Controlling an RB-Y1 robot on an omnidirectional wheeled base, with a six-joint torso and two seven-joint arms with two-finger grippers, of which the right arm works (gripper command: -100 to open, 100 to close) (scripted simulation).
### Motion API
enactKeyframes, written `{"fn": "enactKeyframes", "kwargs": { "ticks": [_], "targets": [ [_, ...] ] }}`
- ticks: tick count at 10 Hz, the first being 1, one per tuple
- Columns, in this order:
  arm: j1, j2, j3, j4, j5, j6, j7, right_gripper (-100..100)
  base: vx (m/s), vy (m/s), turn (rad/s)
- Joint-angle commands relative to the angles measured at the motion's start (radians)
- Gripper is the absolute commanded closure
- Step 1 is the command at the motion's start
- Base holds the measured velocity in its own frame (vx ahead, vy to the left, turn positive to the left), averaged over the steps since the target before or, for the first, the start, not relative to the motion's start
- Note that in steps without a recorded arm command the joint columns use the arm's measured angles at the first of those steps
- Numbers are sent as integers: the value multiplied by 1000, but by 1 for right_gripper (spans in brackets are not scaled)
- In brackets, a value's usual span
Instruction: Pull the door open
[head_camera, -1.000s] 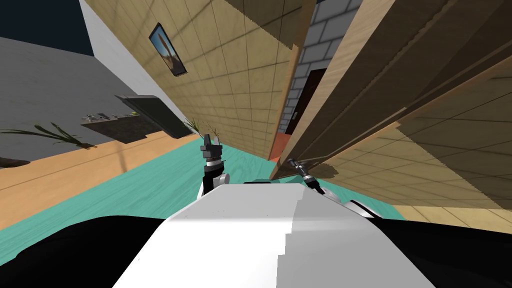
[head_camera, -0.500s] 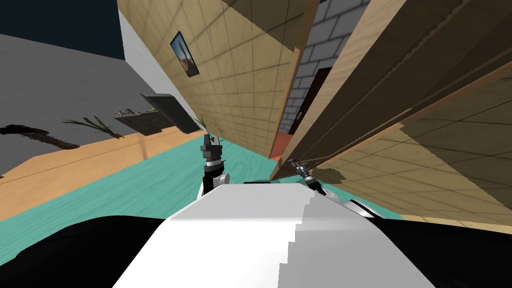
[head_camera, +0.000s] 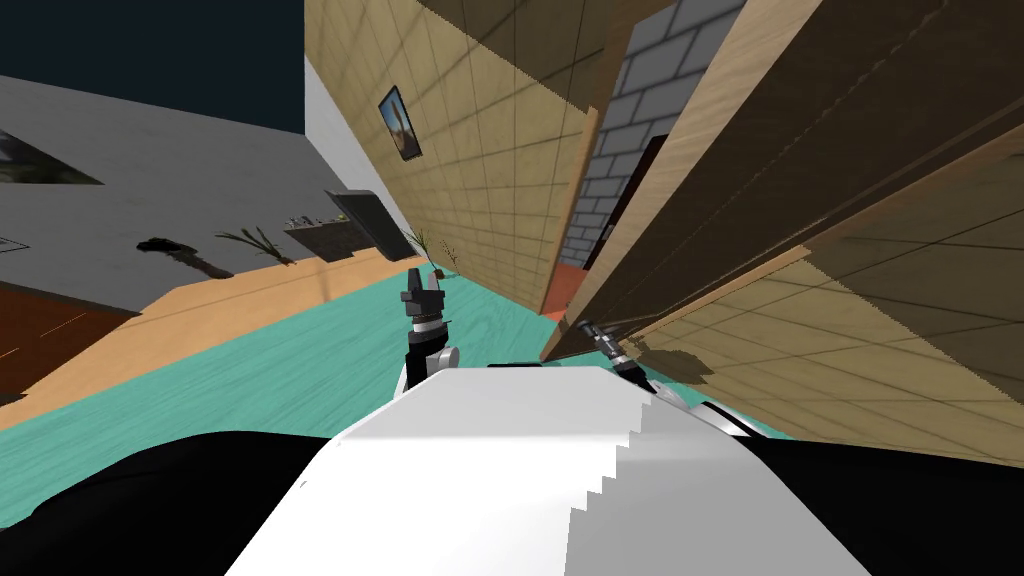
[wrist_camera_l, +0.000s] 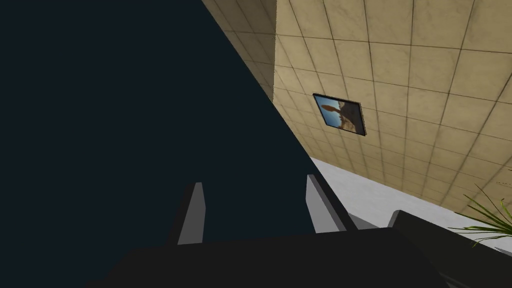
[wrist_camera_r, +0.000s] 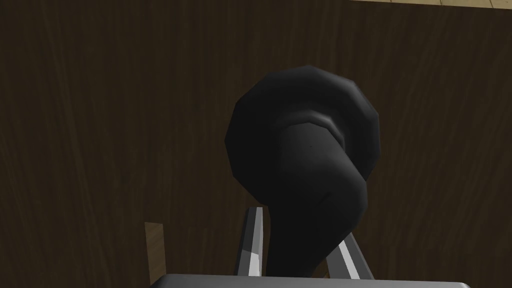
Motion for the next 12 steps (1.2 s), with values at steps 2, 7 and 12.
{"fn": "enactKeyframes", "kwargs": {
  "ticks": [2, 7, 12],
  "targets": [
    [9, -10, 1, 7, -6, -21, -1, 100, -175, -86, 143],
    [-9, 7, 2, 29, -5, -18, 4, 100, -133, -56, 90],
    [-45, 34, -22, 9, -12, 58, 36, 100, -179, -86, 169]
  ]
}}
